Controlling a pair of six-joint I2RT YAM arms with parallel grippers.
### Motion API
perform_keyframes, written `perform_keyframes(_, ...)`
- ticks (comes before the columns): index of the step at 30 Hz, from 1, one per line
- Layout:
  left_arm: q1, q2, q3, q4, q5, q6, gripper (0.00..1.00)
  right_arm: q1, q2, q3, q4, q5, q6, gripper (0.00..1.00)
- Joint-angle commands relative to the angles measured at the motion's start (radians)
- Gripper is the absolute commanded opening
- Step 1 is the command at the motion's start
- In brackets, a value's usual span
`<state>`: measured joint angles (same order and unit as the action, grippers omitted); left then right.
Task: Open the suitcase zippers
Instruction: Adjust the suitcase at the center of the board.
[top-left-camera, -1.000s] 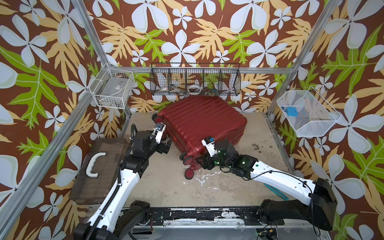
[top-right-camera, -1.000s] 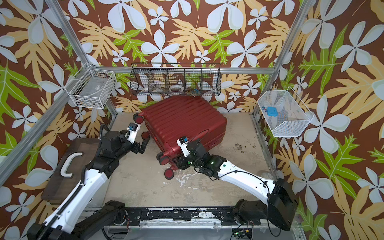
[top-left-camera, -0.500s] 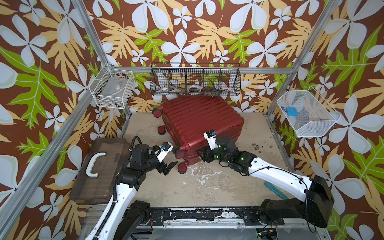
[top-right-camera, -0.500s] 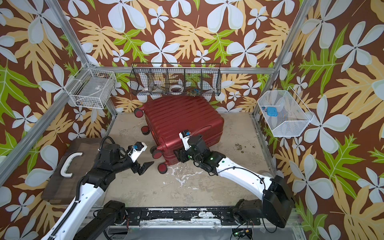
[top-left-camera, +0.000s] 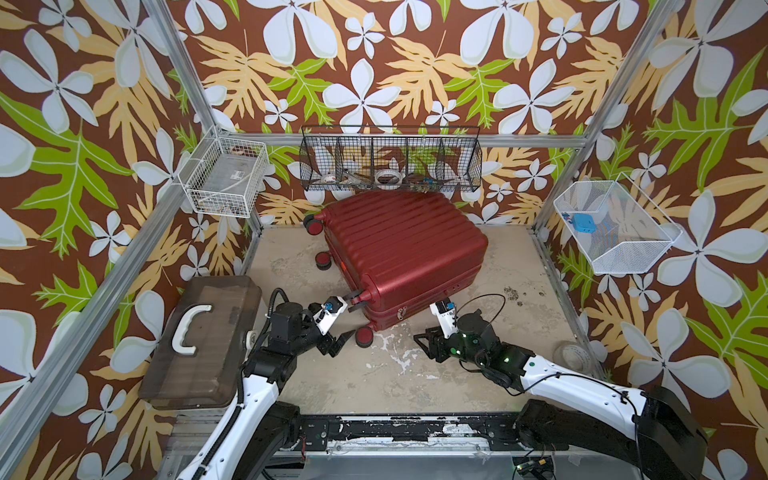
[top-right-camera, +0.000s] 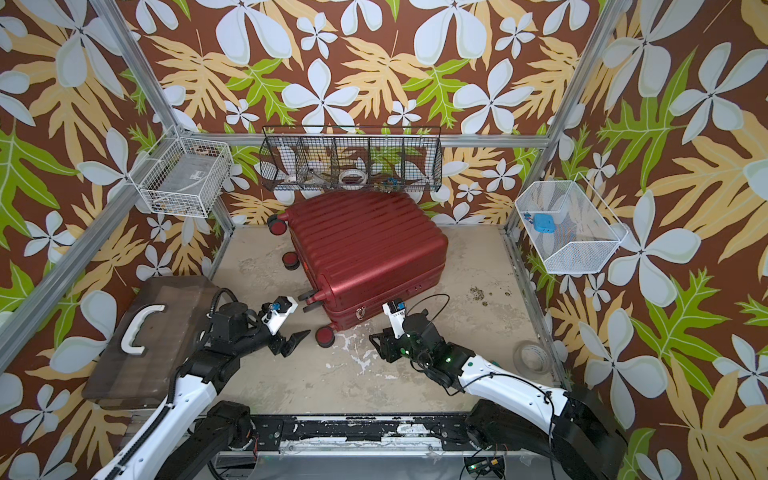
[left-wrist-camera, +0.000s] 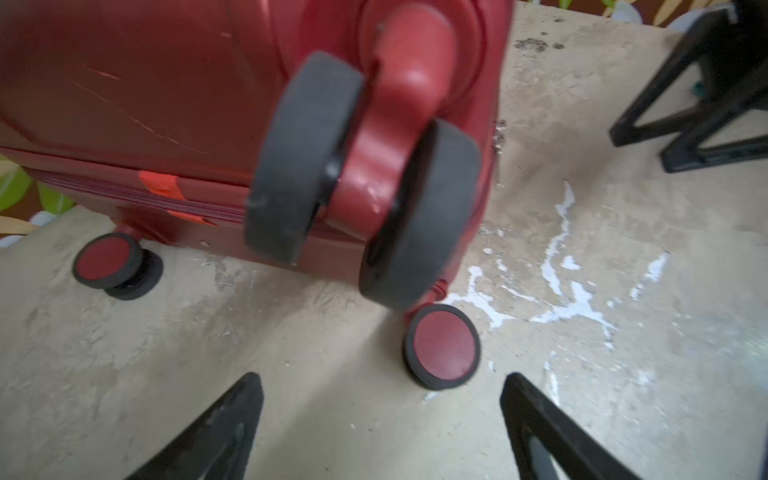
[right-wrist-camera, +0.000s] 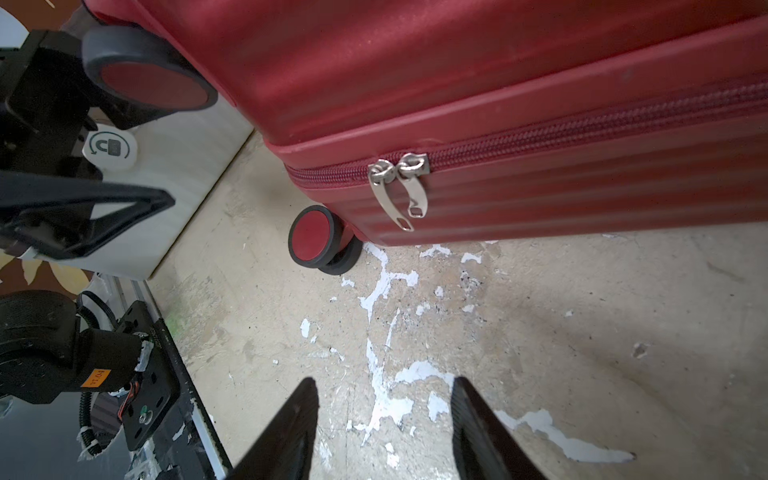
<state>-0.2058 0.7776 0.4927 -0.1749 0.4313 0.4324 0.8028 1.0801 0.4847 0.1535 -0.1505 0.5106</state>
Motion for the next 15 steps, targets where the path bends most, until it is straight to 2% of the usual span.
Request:
perform_keyframes(1,-0.008,0.074,0.053,0.17,-0.067,-0.051,0.85,-0.002,0.022,-0.008,0.104,0.009,-0.027,0.52)
perform_keyframes(8,-0.076,0.207,0.147,0.242,-0.089,-0.094,0.83,-0.018,0.098,0.002,0.144,0.028,-0.008,0.48)
perform_keyframes(15,-0.149,0.354,0.265,0.273,-0.219,-0.138,0.84,-0.022,0.096,-0.002,0.194,-0.001,0.009,0.47)
